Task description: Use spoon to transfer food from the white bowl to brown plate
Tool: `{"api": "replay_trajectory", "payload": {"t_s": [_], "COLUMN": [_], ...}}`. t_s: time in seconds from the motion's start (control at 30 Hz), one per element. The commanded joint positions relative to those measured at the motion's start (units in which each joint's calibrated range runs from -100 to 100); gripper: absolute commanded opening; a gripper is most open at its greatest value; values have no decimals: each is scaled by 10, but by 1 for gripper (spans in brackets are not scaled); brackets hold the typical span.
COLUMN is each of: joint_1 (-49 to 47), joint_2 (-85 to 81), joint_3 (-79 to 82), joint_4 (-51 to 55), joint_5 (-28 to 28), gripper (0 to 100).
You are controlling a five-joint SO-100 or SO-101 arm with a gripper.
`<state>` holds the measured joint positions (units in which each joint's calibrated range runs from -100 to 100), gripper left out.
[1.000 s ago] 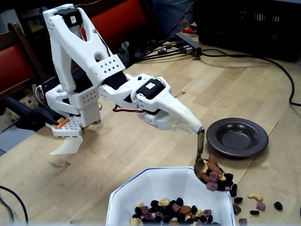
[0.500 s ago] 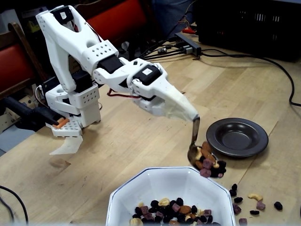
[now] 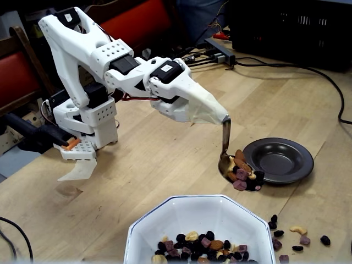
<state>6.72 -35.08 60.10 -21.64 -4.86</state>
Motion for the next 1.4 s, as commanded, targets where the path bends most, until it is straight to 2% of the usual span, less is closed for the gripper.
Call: {"api": "replay_trajectory", "payload": {"t_s": [0.0,0.7,0.97,1.13,1.37], "joint_1": [-42,-152,-199,-226,-248], "joint_2": [-36,-30,-29,-29,-36], "joint_3": [-33,-33,-33,-32,69], "joint_4": [-2,-2,-2,-2,-7], "joint_5": [0,1,48,53,56], "gripper": [3,3,3,3,3]}}
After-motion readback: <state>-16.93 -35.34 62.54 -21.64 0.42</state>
